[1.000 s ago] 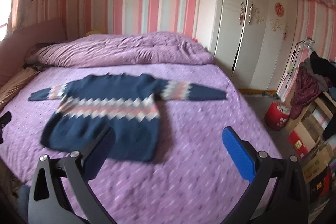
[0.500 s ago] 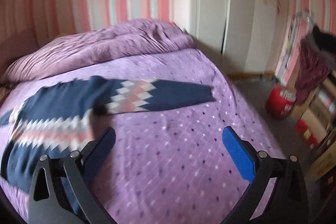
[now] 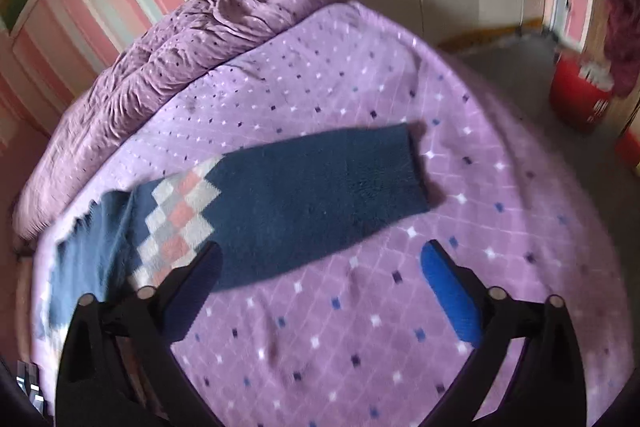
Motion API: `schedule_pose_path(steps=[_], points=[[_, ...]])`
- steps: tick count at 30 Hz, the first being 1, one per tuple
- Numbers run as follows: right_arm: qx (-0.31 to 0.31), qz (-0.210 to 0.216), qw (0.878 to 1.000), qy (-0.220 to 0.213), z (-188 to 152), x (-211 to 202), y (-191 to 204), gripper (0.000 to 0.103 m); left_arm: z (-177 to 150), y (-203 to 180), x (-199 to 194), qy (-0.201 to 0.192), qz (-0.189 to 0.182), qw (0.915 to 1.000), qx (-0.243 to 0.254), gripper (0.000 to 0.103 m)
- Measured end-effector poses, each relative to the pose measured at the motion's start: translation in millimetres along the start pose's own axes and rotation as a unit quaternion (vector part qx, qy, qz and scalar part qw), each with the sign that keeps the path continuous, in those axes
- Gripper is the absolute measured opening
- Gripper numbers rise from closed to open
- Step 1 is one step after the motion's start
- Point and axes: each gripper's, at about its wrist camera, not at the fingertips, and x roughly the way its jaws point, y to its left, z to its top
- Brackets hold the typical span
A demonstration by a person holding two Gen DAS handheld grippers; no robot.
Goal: Fold small clothes
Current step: 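Grasp the sweater sleeve cuff with the right gripper and lift it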
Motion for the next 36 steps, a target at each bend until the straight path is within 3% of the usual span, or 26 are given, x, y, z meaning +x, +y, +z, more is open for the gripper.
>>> schedule_pose_path(steps=[1, 3, 18, 21, 25, 27, 36], points=[[0.003, -0.005, 1.0, 0.004, 3, 6, -4, 0.086, 1, -4, 4, -0.001, 0.0, 1.0, 0.001, 0.1], [0.003, -0.022, 1.0, 0.012, 7, 19, -13, 0.083, 2, -9, 12, 0.002, -0.002, 1.0, 0.0, 0.1], [0.032, -0.043, 0.998, 0.034, 21, 79, -35, 0.083, 9, -22, 39, -0.004, 0.001, 1.0, -0.002, 0.1], [0.024, -0.058, 0.998, 0.025, 24, 81, -31, 0.066, 8, -22, 41, -0.003, 0.002, 1.0, 0.0, 0.1], [0.014, -0.052, 0.998, 0.02, 26, 80, -26, 0.033, 8, -24, 44, -0.001, 0.005, 1.0, 0.007, 0.1], [0.004, -0.056, 0.998, 0.015, 26, 77, -22, 0.022, 7, -23, 45, -0.001, 0.005, 1.0, 0.005, 0.1], [-0.051, -0.065, 0.996, -0.023, 40, 41, 20, 0.014, 7, -6, 46, 0.002, 0.012, 0.9999, 0.006, 0.1]])
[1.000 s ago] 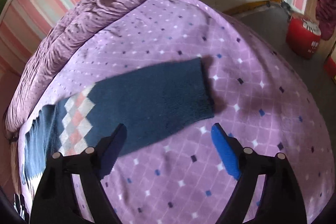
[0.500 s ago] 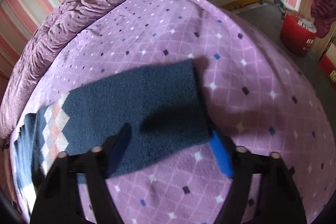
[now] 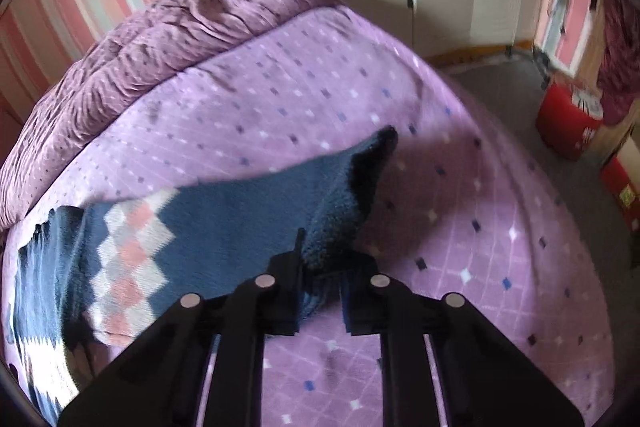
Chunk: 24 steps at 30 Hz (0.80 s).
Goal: Fold small clothes
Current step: 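Grasp the sweater sleeve cuff with the right gripper and lift it, then carry the sleeve across the sweater body with the right gripper and release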
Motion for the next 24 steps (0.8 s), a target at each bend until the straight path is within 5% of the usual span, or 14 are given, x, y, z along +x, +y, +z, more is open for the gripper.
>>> schedule_pose_path(steps=[12, 24], points=[[-0.115, 0.032, 0.991, -0.056, 25, -91, 157, 0.013, -1, 75, -5, 0.006, 0.01, 0.9999, -0.011, 0.1], [-0.188, 0.082, 0.976, -0.069, -21, -126, 350, 0.013, -1, 188, 10, 0.015, 0.007, 0.9993, -0.032, 0.1]])
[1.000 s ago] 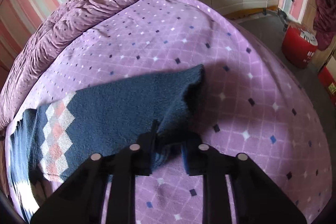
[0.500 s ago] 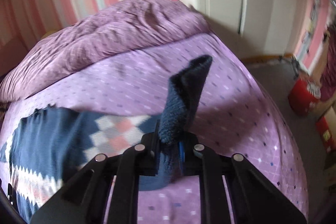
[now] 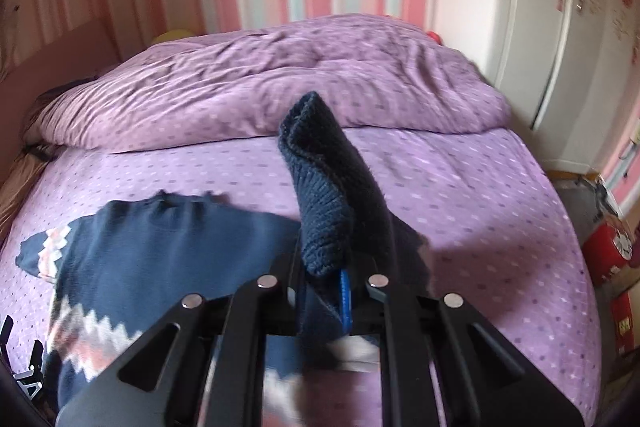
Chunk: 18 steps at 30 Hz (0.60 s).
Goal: Fold small clothes
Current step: 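Carry the sleeve across the sweater body with the right gripper and release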
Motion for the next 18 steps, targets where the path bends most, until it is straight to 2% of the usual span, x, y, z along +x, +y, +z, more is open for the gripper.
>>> schedule_pose_path(steps=[9, 13, 18], points=[[-0.02, 0.034, 0.999, 0.005, -12, 38, 144, 0.013, 28, 87, 51, -0.002, -0.005, 0.9998, -0.02, 0.1], [-0.011, 0.046, 0.999, 0.025, -25, 71, 194, 0.013, 32, 122, 76, -0.003, -0.021, 0.9992, -0.033, 0.1], [-0.016, 0.043, 0.998, 0.038, -33, 111, 240, 0.013, 37, 148, 111, -0.001, -0.019, 0.9993, -0.032, 0.1]])
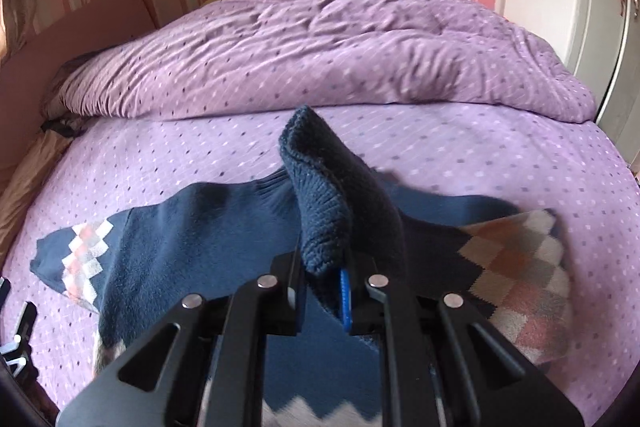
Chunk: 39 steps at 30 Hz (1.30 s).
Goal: Fold small clothes
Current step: 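Carry the sleeve across the sweater body with the right gripper and release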
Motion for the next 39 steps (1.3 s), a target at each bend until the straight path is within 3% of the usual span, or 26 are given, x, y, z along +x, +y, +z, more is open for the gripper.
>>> schedule_pose_path(steps=[10, 15, 25, 26, 27, 28, 29, 32, 34, 36, 37, 39], points=[[-0.057, -0.021, 0.998, 0.008, -37, 62, 80, 0.013, -19, 13, 27, -0.013, -0.032, 0.9994, -0.008, 0.1], [-0.094, -0.043, 0.995, 0.004, -43, 73, 93, 0.013, -23, 8, 26, -0.021, -0.056, 0.9982, -0.009, 0.1], [-0.14, -0.065, 0.988, 0.023, -58, 93, 110, 0.014, -33, 34, 25, -0.036, -0.092, 0.9927, -0.069, 0.1], [-0.142, -0.061, 0.988, 0.025, -61, 94, 110, 0.017, -34, 36, 26, -0.034, -0.097, 0.992, -0.074, 0.1], [-0.141, -0.051, 0.988, 0.029, -63, 95, 110, 0.028, -35, 37, 27, -0.035, -0.098, 0.9917, -0.075, 0.1], [-0.138, -0.032, 0.989, 0.038, -65, 97, 111, 0.051, -35, 37, 27, -0.037, -0.093, 0.9923, -0.073, 0.1], [-0.133, -0.013, 0.99, 0.042, -67, 97, 111, 0.058, -35, 36, 27, -0.039, -0.088, 0.9931, -0.067, 0.1], [-0.126, 0.006, 0.992, 0.031, -67, 88, 113, 0.061, -36, 35, 25, -0.04, -0.082, 0.9942, -0.056, 0.1], [-0.109, 0.006, 0.994, 0.002, -60, 69, 104, 0.061, -37, 33, 23, -0.041, -0.083, 0.9943, -0.051, 0.1], [-0.091, -0.037, 0.995, -0.035, -50, 51, 87, 0.063, -37, 33, 23, -0.041, -0.079, 0.995, -0.047, 0.1], [-0.082, -0.082, 0.992, -0.049, -45, 47, 73, 0.064, -37, 34, 23, -0.04, -0.076, 0.9952, -0.046, 0.1], [-0.073, -0.127, 0.989, -0.03, -41, 56, 56, 0.064, -37, 37, 25, -0.038, -0.077, 0.995, -0.051, 0.1]])
